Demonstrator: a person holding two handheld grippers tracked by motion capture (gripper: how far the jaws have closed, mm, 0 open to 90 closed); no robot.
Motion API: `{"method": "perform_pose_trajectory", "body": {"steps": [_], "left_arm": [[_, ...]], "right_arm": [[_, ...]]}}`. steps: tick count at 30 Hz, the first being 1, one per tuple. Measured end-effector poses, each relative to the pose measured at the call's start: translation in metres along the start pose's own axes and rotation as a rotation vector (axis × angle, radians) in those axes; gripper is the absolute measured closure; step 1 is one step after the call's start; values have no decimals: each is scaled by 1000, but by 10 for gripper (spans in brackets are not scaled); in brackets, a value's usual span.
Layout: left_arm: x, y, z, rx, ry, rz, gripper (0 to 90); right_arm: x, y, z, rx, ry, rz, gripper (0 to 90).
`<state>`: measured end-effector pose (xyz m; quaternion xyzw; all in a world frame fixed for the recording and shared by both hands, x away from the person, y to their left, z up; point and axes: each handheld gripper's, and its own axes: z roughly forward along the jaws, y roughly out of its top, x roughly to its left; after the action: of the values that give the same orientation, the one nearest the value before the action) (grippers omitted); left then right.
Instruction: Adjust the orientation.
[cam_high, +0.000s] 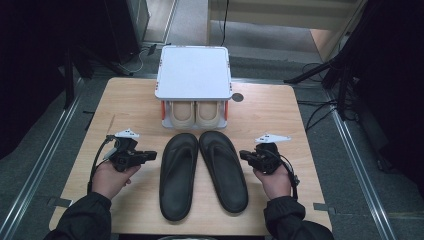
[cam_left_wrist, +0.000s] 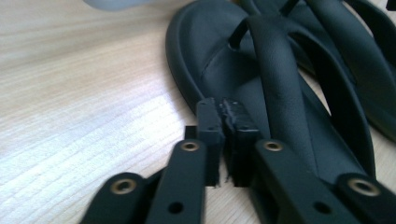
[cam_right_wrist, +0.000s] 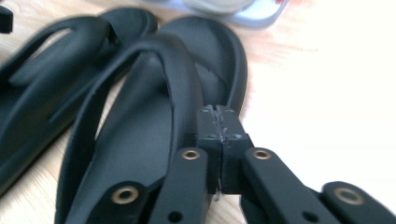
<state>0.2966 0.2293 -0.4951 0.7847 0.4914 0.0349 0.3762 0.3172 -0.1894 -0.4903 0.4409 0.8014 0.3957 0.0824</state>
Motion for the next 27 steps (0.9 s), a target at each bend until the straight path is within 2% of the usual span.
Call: {"method": "perform_pose_trajectory", "body": {"steps": [3, 7, 15, 20, 27], "left_arm": [[1, -1, 8, 26, -15, -14, 896], [0, -1, 17, 58, -29, 6, 893], [-1, -2, 31, 103, -1, 17, 886], [1, -3, 33, 107, 3, -3, 884], [-4, -3, 34, 115, 0, 11, 885]], "right_arm": [[-1, -1, 7, 45, -2, 5, 900], [1, -2, 13, 69, -9, -15, 900], [-2, -3, 21, 115, -21, -5, 900], [-1, -3, 22, 114, -22, -13, 900], [-1, -3, 22, 116, -20, -15, 900]]}}
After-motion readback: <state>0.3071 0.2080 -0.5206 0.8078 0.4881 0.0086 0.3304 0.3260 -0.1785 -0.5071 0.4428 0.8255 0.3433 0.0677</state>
